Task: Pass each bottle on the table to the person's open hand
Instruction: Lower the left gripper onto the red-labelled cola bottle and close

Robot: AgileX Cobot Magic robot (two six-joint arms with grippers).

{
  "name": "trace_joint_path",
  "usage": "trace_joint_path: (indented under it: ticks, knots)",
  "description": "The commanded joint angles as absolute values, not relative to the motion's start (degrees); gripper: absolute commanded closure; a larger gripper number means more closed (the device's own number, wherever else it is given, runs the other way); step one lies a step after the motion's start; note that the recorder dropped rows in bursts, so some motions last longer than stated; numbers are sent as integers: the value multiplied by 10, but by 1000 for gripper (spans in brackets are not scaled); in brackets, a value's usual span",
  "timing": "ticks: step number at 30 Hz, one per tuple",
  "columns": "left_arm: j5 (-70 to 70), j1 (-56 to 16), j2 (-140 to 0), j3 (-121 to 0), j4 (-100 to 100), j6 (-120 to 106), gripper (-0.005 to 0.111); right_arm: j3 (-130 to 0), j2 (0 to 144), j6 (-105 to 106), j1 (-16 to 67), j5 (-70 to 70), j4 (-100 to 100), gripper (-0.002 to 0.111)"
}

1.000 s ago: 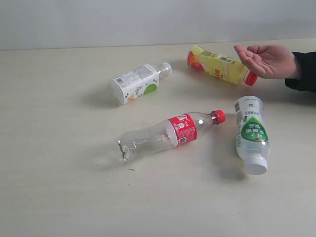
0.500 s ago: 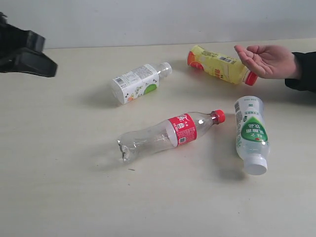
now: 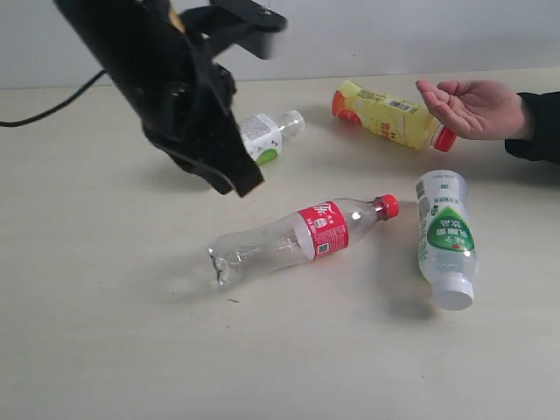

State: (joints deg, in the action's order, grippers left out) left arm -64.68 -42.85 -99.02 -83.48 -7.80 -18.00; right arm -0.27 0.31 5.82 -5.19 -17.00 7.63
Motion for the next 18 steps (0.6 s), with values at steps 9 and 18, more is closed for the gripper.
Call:
trace_joint_path:
  ticks: [9, 18]
  knots:
    - [-676, -487, -1138, -932, -32, -177, 20, 0, 0, 59, -50, -166, 75, 108]
    - [-606, -487, -1182, -932, -6, -182, 14, 0, 0, 59, -50, -166, 75, 108]
